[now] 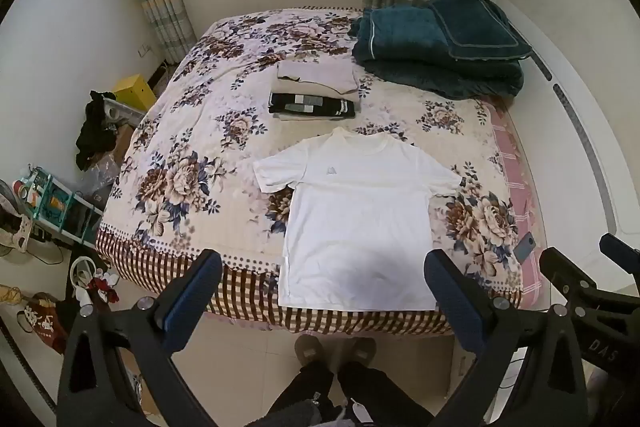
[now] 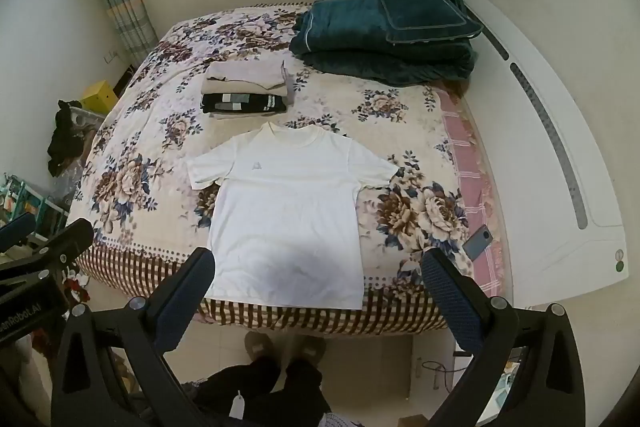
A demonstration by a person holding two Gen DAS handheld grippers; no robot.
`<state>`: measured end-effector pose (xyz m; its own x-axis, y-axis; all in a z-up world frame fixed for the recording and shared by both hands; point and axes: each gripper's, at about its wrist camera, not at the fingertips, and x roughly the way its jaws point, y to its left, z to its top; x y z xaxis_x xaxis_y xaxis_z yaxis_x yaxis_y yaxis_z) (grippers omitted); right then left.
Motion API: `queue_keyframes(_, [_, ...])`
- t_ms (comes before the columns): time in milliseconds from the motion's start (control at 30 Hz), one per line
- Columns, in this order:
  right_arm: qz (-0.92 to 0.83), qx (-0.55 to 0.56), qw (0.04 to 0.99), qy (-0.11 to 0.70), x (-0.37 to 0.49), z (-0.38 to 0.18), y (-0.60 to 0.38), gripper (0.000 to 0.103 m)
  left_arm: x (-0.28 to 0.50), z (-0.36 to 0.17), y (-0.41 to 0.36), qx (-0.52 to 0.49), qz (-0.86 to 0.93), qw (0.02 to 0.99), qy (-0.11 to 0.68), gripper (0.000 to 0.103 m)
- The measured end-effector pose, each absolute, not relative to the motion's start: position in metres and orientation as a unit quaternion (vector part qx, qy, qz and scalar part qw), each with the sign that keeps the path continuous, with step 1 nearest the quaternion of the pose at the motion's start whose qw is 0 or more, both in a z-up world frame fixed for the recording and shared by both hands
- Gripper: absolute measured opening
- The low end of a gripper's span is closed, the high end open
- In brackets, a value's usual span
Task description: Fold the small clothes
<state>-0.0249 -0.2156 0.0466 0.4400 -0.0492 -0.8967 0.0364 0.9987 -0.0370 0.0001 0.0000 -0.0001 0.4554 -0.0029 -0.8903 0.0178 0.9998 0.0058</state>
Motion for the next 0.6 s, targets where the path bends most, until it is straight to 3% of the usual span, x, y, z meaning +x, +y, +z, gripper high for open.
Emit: queue_keyframes(600, [-0.024,-0.003,0.85,0.527,-0.0251,0.0495,-0.2163,0.103,-0.0001,-0.0002,-0.0005,0.007,-0.007,0.856,0.517,0.103])
